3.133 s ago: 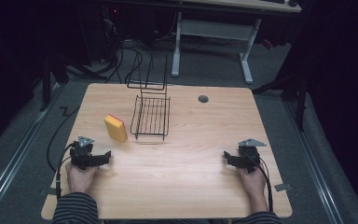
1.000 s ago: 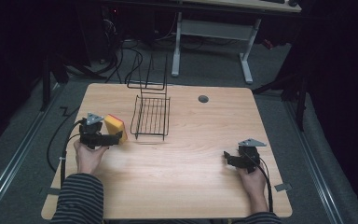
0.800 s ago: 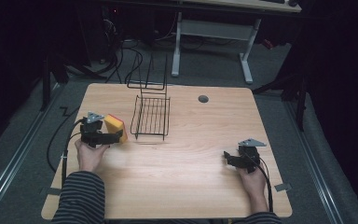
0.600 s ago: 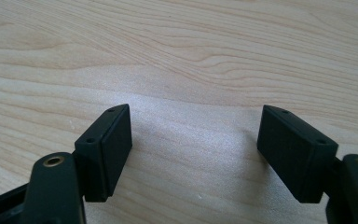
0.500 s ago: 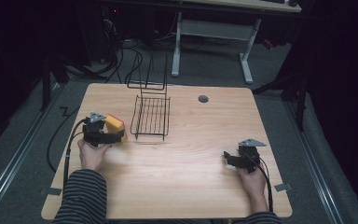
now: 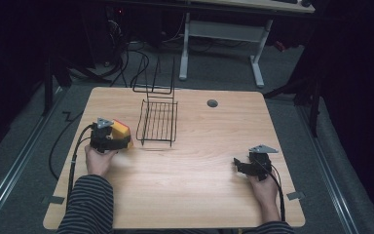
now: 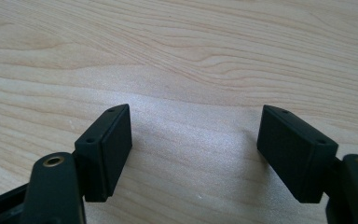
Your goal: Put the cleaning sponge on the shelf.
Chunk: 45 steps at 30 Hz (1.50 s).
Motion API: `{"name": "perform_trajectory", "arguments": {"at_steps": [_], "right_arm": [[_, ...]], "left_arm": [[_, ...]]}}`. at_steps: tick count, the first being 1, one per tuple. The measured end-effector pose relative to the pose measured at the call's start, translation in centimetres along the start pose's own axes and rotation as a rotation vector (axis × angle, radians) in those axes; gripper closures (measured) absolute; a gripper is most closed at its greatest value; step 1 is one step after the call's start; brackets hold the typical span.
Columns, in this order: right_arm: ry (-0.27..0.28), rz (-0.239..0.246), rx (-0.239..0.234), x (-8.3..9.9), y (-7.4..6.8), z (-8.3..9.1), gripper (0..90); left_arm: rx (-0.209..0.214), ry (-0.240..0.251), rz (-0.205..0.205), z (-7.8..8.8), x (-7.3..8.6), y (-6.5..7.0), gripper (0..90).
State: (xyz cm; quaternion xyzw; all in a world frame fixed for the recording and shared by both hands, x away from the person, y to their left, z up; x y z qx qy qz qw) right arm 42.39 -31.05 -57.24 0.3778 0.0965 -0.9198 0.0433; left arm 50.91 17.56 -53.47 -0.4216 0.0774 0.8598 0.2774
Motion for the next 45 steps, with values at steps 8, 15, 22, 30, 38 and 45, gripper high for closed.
{"name": "perform_trajectory", "arguments": {"at_steps": [8,15,22,30,38,45], "right_arm": [[0.000,0.000,0.000,0.0,0.0,0.0,26.6],[0.000,0.000,0.000,0.0,0.0,0.0,26.6],[0.000,0.001,0.000,0.0,0.0,0.0,26.6],[0.000,0.004,0.000,0.0,0.0,0.0,26.6],[0.000,0.004,0.000,0.0,0.0,0.0,26.6],[0.000,0.002,0.000,0.0,0.0,0.0,26.6]], "left_arm": [[0.009,-0.009,-0.008,-0.4,0.2,0.0,18.9],[0.011,-0.008,-0.021,-0.3,0.3,0.0,23.1],[0.031,0.006,-0.033,0.7,0.0,0.0,25.1],[0.063,0.027,-0.051,2.6,-0.5,0.5,26.7],[0.073,0.061,-0.045,4.5,-1.2,0.7,27.3],[0.089,0.064,-0.067,5.9,-2.2,1.3,28.1]]}}
Point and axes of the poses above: each handheld gripper's, and its own axes: z roughly backward along the jaws, x roughly out of its underside, y roughly to its right, the point moved 6 cm from there along -z, roughly forward along the jaws, and after that the axes turned 13 degrees about -z, right-handed, at the moved point
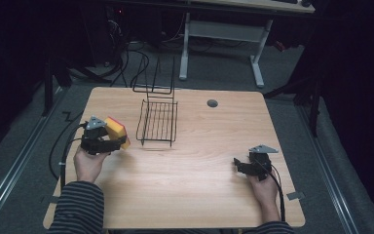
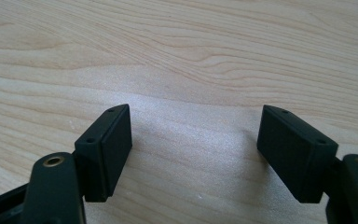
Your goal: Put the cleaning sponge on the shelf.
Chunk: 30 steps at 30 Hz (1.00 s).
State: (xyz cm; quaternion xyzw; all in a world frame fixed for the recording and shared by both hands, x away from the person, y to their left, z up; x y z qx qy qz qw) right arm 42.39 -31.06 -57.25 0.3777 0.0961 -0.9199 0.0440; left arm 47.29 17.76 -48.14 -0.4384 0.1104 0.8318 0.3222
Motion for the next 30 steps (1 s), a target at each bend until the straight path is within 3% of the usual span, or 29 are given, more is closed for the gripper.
{"name": "perform_trajectory", "arguments": {"at_steps": [14,19,30], "right_arm": [[0.000,0.000,0.000,0.0,0.0,0.0,26.6],[0.000,0.000,0.000,0.0,0.0,0.0,26.5],[0.000,0.000,0.000,0.0,0.0,0.0,26.6]], "left_arm": [[0.070,0.031,-0.042,0.1,-2.2,1.6,29.1],[0.082,0.034,-0.071,-0.4,-3.2,2.1,29.1],[0.099,0.039,-0.095,-1.4,-4.8,2.8,28.2]]}}
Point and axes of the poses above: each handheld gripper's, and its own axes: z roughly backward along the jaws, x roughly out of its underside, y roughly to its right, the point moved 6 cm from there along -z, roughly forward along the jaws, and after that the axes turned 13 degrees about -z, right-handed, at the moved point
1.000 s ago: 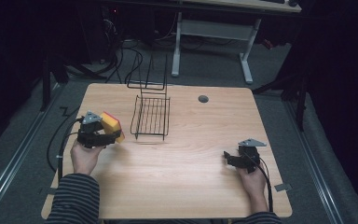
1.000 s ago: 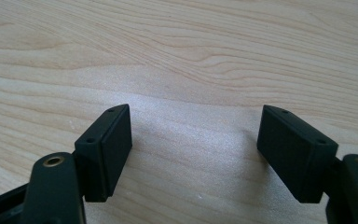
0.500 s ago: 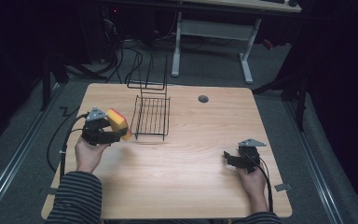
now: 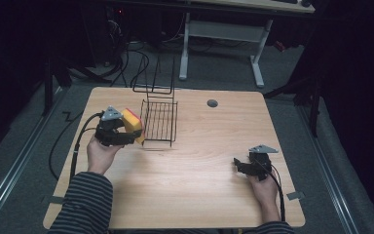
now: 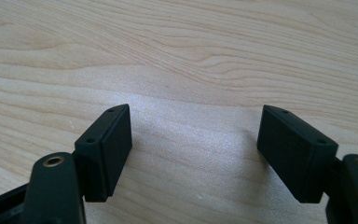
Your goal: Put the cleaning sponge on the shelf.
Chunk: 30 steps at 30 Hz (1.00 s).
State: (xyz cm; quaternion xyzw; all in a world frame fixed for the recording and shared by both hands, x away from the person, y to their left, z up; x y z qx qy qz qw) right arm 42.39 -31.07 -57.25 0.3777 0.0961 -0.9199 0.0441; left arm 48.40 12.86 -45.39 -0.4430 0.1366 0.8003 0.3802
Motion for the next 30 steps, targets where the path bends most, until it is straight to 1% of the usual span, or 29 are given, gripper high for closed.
{"name": "perform_trajectory", "arguments": {"at_steps": [4,7,8,9,11,12,13,14,16,17,18,20,21,22,23,24,26,27,28,30], "right_arm": [[0.000,0.000,0.000,0.0,0.0,0.0,26.5],[0.000,0.000,0.000,0.0,0.0,0.0,26.5],[0.000,0.000,0.000,0.0,0.0,0.0,26.6],[0.000,0.000,0.000,0.0,0.0,0.0,26.5],[0.000,0.000,0.000,0.0,0.0,0.0,26.5],[0.000,0.002,0.000,0.0,0.0,0.0,26.6],[0.000,0.002,0.000,0.0,0.0,0.0,26.6],[0.001,0.002,0.000,0.0,0.0,0.0,26.5],[0.000,0.002,0.000,0.0,0.0,0.0,26.5],[0.000,0.002,0.000,0.0,0.0,0.0,26.6],[0.000,0.002,0.000,0.0,0.0,0.0,26.5],[0.000,0.002,0.000,0.0,0.0,0.0,26.6],[0.000,0.002,0.000,0.0,0.0,0.0,26.6],[0.000,0.002,0.000,0.0,0.0,0.0,26.5],[0.000,0.001,0.000,0.0,0.0,0.0,26.6],[0.000,0.002,0.000,0.0,0.0,0.0,26.5],[0.000,0.003,-0.001,0.0,0.0,0.0,26.5],[0.000,0.002,-0.002,0.0,0.0,0.0,26.5],[0.000,0.002,-0.002,0.0,0.0,0.0,26.5],[0.000,0.002,-0.003,0.0,0.0,0.0,26.5]], "left_arm": [[-0.007,-0.013,-0.018,-0.8,-0.6,0.1,27.9],[-0.006,-0.012,-0.022,-1.2,-0.9,0.1,27.9],[-0.006,-0.005,-0.022,-1.4,-1.1,0.1,27.9],[-0.006,-0.010,-0.021,-1.8,-1.2,0.1,27.7],[-0.008,-0.012,-0.023,-2.0,-1.3,0.1,27.6],[-0.010,-0.014,-0.028,-2.3,-1.6,0.1,27.5],[-0.010,-0.014,-0.028,-2.3,-1.6,0.1,27.5],[-0.011,-0.018,-0.035,-2.8,-2.0,0.2,27.4],[-0.015,-0.019,-0.040,-3.0,-2.1,0.2,27.3],[-0.015,-0.012,-0.036,-3.1,-2.2,0.1,27.3],[-0.014,-0.022,-0.034,-3.6,-2.4,0.0,27.3],[-0.020,-0.025,-0.036,-4.1,-2.5,0.0,27.3],[-0.020,-0.025,-0.036,-4.1,-2.5,0.0,27.3],[-0.021,-0.029,-0.040,-4.4,-2.6,0.0,27.2],[-0.021,-0.029,-0.040,-4.4,-2.6,0.0,27.2],[-0.025,-0.035,-0.050,-4.8,-2.6,0.1,27.2],[-0.025,-0.038,-0.051,-5.1,-2.7,0.1,27.2],[-0.030,-0.046,-0.053,-5.6,-2.7,0.1,27.0],[-0.034,-0.041,-0.051,-5.8,-2.8,0.0,27.0],[-0.031,-0.032,-0.034,-6.4,-2.9,0.0,27.0]]}}
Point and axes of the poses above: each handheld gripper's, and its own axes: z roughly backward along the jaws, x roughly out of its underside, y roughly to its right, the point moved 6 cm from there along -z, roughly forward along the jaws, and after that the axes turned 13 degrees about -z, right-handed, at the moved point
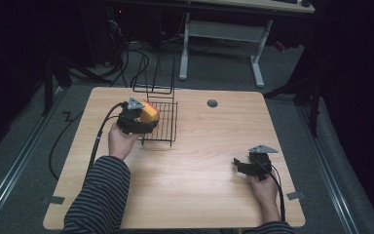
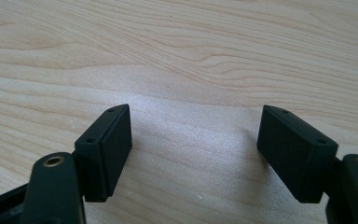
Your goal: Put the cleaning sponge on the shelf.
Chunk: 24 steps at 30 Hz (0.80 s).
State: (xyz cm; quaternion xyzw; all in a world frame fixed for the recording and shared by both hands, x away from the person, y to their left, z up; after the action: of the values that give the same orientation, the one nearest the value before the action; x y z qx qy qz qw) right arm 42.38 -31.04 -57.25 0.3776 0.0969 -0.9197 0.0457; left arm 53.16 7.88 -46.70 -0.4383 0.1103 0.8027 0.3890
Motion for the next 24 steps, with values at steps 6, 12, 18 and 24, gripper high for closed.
{"name": "perform_trajectory", "arguments": {"at_steps": [6,12,18,24], "right_arm": [[0.001,-0.001,0.000,0.0,0.0,0.0,26.5],[0.000,-0.001,-0.001,0.0,0.0,0.0,26.6],[0.000,-0.001,0.000,0.0,0.0,0.0,26.5],[0.000,-0.002,0.000,0.0,0.0,0.0,26.5]], "left_arm": [[-0.017,-0.010,0.022,-1.4,0.3,-0.2,26.4],[-0.029,-0.010,0.039,-2.6,0.4,-0.3,26.2],[-0.032,-0.022,0.055,-4.1,0.7,-0.3,26.0],[-0.044,-0.025,0.066,-4.7,0.9,-0.6,25.8]]}}
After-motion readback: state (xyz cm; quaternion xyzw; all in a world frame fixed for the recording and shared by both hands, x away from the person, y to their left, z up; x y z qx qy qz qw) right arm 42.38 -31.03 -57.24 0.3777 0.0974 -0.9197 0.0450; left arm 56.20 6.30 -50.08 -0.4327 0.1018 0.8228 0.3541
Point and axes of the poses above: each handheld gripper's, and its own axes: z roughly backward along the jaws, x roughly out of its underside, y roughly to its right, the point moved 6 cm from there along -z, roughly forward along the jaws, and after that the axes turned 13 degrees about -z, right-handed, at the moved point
